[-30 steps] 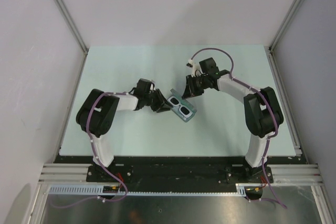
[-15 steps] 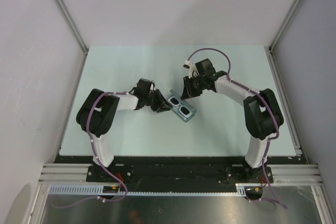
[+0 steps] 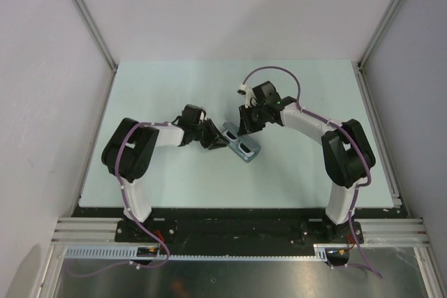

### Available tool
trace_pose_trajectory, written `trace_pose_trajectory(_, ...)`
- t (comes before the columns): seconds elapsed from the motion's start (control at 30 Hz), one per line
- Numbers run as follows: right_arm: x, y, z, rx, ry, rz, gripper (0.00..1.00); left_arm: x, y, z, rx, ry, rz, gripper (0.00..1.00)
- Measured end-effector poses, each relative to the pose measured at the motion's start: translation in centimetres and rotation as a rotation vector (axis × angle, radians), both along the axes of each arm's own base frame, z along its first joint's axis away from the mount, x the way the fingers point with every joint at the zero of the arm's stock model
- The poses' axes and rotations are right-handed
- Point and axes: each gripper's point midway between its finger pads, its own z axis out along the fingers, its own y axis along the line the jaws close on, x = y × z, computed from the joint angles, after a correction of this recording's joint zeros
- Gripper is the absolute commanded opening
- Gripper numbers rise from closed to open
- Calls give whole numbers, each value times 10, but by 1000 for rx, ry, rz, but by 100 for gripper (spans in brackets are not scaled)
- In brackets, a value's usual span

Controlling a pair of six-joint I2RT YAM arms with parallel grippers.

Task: Organize the sunglasses
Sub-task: Close the case with sunglasses at the center of the board.

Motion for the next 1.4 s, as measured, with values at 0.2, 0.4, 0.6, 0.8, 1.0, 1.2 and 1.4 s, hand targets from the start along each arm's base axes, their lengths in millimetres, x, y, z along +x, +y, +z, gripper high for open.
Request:
trace_pose_trajectory(0.2,-4,5,-2,-12,-3,10,19,0,0,0,0,2,3,29)
trace_pose_trajectory(0.4,-8,8,-7,-17,9,19,18,0,0,0,-2,8,7,29)
trace_pose_trajectory(0.6,-18,13,-25,-41,53,41,18,2,0,0,-2,4,18,29)
trace_pose_trajectory(0.8,-22,15,-30,-47,64,47,18,2,0,-1,2,3,20,28)
trace_pose_trajectory(1.0,-22,16,-30,-48,64,47,19,3,0,1,8,-7,17,31)
trace_pose_trajectory(1.2,-21,17,-27,-38,64,39,25,2,5,6,53,-48,5,46)
trace_pose_trajectory(1.4,-19,20,-22,-22,56,38,33,0,16,12,121,-102,-11,51)
